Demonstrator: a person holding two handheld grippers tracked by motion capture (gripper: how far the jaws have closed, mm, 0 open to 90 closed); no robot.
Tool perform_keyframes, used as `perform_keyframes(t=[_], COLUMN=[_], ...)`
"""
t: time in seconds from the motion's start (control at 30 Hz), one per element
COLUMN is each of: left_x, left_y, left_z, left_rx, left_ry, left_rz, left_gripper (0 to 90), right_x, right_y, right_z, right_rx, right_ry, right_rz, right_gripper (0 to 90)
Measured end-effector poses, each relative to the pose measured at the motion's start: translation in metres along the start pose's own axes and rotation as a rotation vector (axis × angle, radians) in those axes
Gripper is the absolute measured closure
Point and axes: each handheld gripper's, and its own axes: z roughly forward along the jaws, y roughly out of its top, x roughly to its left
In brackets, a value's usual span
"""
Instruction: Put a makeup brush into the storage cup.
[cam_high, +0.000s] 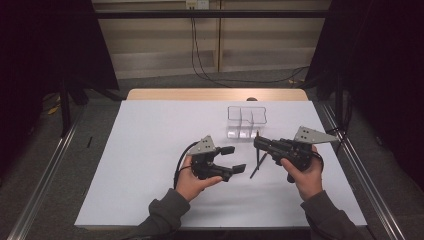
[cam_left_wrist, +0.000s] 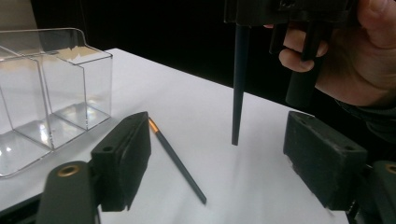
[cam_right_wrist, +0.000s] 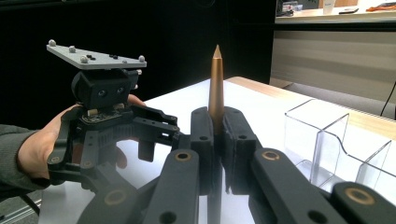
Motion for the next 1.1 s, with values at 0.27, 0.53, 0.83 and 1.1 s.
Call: perform_keyframes(t=[0.27,0.53,0.83,1.1], left_x=[0.002,0.006,0.011,0.011], left_y=[0.002,0.000,0.000,0.002], left_z=[-0.006,-0.013,-0.026,-0.045], left_rx=[0.002,0.016,-0.005,-0.013], left_ry=[0.000,0.021,0.025,0.034], left_rz=[-0.010,-0.023,-0.013,0.039], left_gripper=[12.7,6.1,0.3,0.3], right_x=[-0.002,-0.002,-0.003,-0.004], right_y=[0.000,0.001,0.001,0.001], right_z=[-0.004,-0.005,-0.006,-0.006], right_rx=[-0.004,-0.011,-0.011,-0.015], right_ry=[-0.006,-0.001,-0.005,-0.004], right_rz=[-0.001,0.000,-0.001,-0.003], right_gripper=[84.2,84.2,84.2,84.3])
